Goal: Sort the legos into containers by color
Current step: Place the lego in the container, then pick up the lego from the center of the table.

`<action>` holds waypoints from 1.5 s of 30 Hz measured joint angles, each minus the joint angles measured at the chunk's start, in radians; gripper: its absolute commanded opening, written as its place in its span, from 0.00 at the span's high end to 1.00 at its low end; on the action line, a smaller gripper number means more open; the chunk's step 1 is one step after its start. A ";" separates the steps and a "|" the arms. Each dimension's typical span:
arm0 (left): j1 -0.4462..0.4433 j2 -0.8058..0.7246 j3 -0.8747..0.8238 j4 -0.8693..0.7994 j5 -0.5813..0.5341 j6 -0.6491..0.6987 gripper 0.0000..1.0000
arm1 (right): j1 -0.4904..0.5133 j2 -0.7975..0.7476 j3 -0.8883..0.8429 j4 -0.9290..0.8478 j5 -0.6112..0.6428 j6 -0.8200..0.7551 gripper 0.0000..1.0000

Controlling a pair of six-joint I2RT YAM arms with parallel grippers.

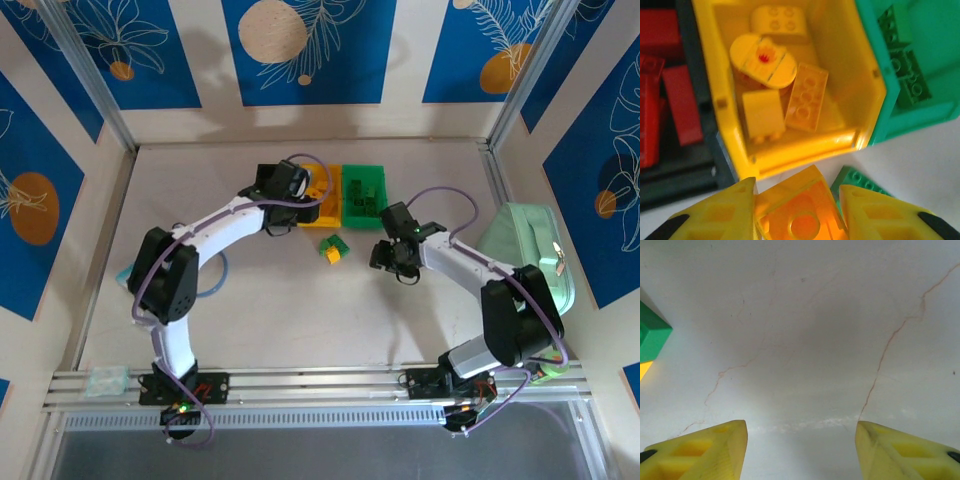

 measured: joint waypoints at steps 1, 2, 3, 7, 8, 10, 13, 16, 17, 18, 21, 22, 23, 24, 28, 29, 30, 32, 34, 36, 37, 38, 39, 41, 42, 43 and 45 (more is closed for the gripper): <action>0.000 0.028 0.038 -0.006 0.004 0.005 0.63 | -0.002 -0.009 -0.003 -0.001 -0.002 0.000 0.40; 0.001 0.058 0.076 -0.013 0.006 0.010 0.63 | -0.003 -0.016 -0.004 -0.001 -0.003 0.000 0.40; 0.002 0.083 0.108 -0.020 0.010 0.011 0.63 | -0.005 -0.019 -0.005 0.000 -0.004 0.000 0.40; 0.011 0.186 0.241 -0.048 0.023 0.030 0.59 | -0.008 -0.027 -0.007 -0.001 -0.005 0.000 0.40; 0.013 0.210 0.275 -0.056 0.031 0.034 0.53 | -0.008 -0.029 -0.007 -0.002 -0.007 0.000 0.40; 0.019 0.249 0.337 -0.070 0.041 0.037 0.33 | -0.008 -0.037 -0.009 -0.003 -0.009 0.000 0.40; 0.031 0.278 0.412 -0.093 0.057 0.042 0.30 | -0.008 -0.055 -0.009 -0.005 -0.012 0.000 0.40; 0.037 0.259 0.406 -0.080 0.066 0.043 0.28 | -0.008 -0.075 -0.018 -0.004 -0.013 0.000 0.40; 0.037 0.241 0.382 -0.070 0.069 0.043 0.28 | -0.008 -0.081 -0.022 -0.004 -0.014 0.000 0.40; 0.037 0.222 0.355 -0.061 0.071 0.043 0.28 | -0.008 -0.083 -0.026 -0.004 -0.015 0.000 0.40; 0.037 0.141 0.243 -0.033 0.074 0.040 0.28 | -0.007 -0.084 -0.033 -0.004 -0.021 -0.002 0.39; 0.037 0.107 0.199 -0.022 0.075 0.038 0.28 | -0.005 -0.084 -0.033 -0.004 -0.024 -0.005 0.39; 0.037 0.068 0.147 -0.003 0.076 0.036 0.28 | 0.001 -0.084 -0.033 -0.002 -0.026 -0.010 0.39; 0.037 0.033 0.099 0.016 0.076 0.035 0.28 | 0.006 -0.083 -0.033 -0.002 -0.027 -0.016 0.39; 0.035 -0.128 -0.111 0.103 0.080 0.028 0.28 | 0.054 -0.069 -0.012 -0.003 -0.039 -0.050 0.40; 0.035 -0.157 -0.150 0.121 0.083 0.026 0.28 | 0.067 -0.059 -0.001 -0.003 -0.039 -0.058 0.40; 0.035 -0.189 -0.193 0.142 0.085 0.024 0.28 | 0.084 -0.046 0.015 -0.002 -0.039 -0.068 0.41; 0.035 -0.245 -0.277 0.179 0.087 0.017 0.28 | 0.116 -0.017 0.049 -0.002 -0.038 -0.084 0.42; 0.035 -0.287 -0.347 0.206 0.087 0.010 0.28 | 0.144 0.017 0.088 -0.004 -0.037 -0.099 0.42; 0.035 -0.323 -0.411 0.220 0.085 0.006 0.28 | 0.168 0.052 0.126 -0.008 -0.035 -0.114 0.43; 0.035 -0.341 -0.444 0.226 0.082 0.006 0.28 | 0.180 0.073 0.150 -0.011 -0.033 -0.122 0.43; 0.035 -0.356 -0.472 0.232 0.080 0.003 0.28 | 0.192 0.093 0.172 -0.013 -0.032 -0.133 0.43; 0.035 -0.375 -0.505 0.238 0.076 0.001 0.28 | 0.204 0.116 0.199 -0.016 -0.030 -0.145 0.43; 0.035 -0.413 -0.575 0.261 0.067 -0.010 0.28 | 0.225 0.158 0.253 -0.026 -0.031 -0.175 0.41; 0.035 -0.431 -0.611 0.272 0.064 -0.020 0.28 | 0.235 0.183 0.287 -0.032 -0.031 -0.194 0.41; 0.035 -0.444 -0.640 0.279 0.064 -0.026 0.29 | 0.241 0.210 0.323 -0.040 -0.032 -0.213 0.40; 0.035 -0.462 -0.690 0.288 0.064 -0.040 0.29 | 0.249 0.265 0.399 -0.066 -0.035 -0.245 0.40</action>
